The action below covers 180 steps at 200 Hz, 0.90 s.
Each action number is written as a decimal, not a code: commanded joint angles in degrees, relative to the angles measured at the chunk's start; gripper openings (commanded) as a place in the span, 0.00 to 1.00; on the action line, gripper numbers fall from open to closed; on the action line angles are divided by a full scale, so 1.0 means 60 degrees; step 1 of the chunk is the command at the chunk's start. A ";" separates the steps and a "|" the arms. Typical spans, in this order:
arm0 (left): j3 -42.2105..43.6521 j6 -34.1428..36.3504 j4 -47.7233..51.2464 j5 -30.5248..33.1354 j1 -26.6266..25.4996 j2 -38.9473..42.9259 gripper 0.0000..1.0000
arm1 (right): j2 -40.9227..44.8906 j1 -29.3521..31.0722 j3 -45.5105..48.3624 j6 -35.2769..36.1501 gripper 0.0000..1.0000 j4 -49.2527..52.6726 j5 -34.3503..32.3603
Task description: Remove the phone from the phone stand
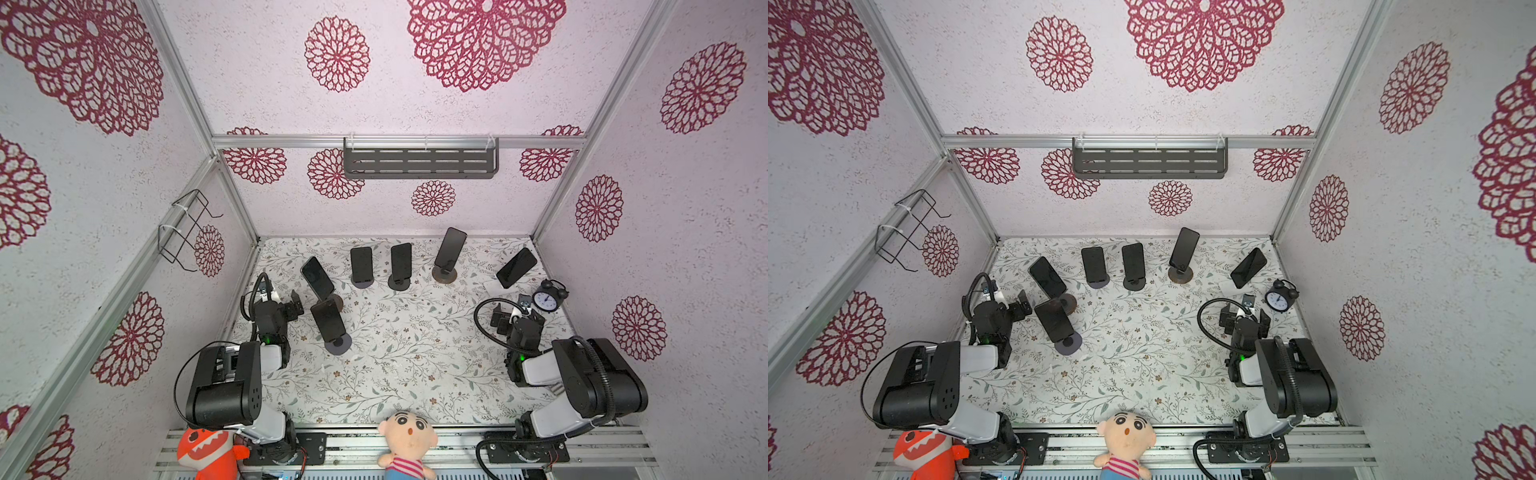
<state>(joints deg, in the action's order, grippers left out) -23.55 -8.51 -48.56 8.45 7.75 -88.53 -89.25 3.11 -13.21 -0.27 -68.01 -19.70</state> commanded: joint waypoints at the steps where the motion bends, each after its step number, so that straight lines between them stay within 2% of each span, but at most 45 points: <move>1: -0.0236 0.0159 -0.0014 0.0042 -0.0047 -0.0091 0.97 | 0.0183 -0.0094 -0.0251 -0.0348 0.99 -0.0116 0.0308; 56: -0.0194 0.0180 -0.0174 0.0023 -0.0032 0.0039 0.98 | 0.0240 -0.0094 -0.0183 -0.0285 0.99 -0.0236 0.0335; 82: -0.0481 -0.0154 0.1912 0.0696 -0.0032 0.1727 0.97 | 0.1067 0.0136 -0.0224 0.0028 0.99 0.0558 0.0344; 95: -0.0368 -0.0387 0.2257 0.0891 -0.0037 0.2698 0.98 | 0.1978 0.0391 -0.0459 -0.0025 0.99 0.1941 -0.0108; 107: -0.0762 -0.0849 0.3864 0.0643 -0.0041 0.3741 0.99 | 0.3013 0.0746 -0.1099 -0.0455 0.99 0.4396 -0.0655; 118: -0.1373 -0.1144 0.5622 0.0176 -0.0049 0.4532 1.00 | 0.3795 0.1049 -0.1957 -0.0882 0.99 0.6884 -0.0596; 128: -0.1845 -0.1286 0.6785 -0.0418 -0.0057 0.5032 0.98 | 0.4316 0.1368 -0.2522 -0.1248 0.99 0.8495 -0.0475; 148: -0.2453 -0.1663 0.8112 -0.1768 -0.0105 0.5499 0.94 | 0.5109 0.1915 -0.3444 -0.1478 0.99 1.0758 0.0724; 172: -0.2465 -0.2220 0.8040 -0.4584 -0.0123 0.5629 0.89 | 0.5134 0.1948 -0.4372 -0.1551 0.99 1.2218 0.3873; 180: -0.2420 -0.2364 0.7888 -0.5183 -0.0155 0.5616 0.87 | 0.4973 0.1979 -0.4628 -0.1412 0.99 1.2519 0.4800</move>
<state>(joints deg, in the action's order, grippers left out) -39.07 -18.46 -8.75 -4.69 7.60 -54.08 -58.11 14.63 -36.86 -7.33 -9.78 -9.56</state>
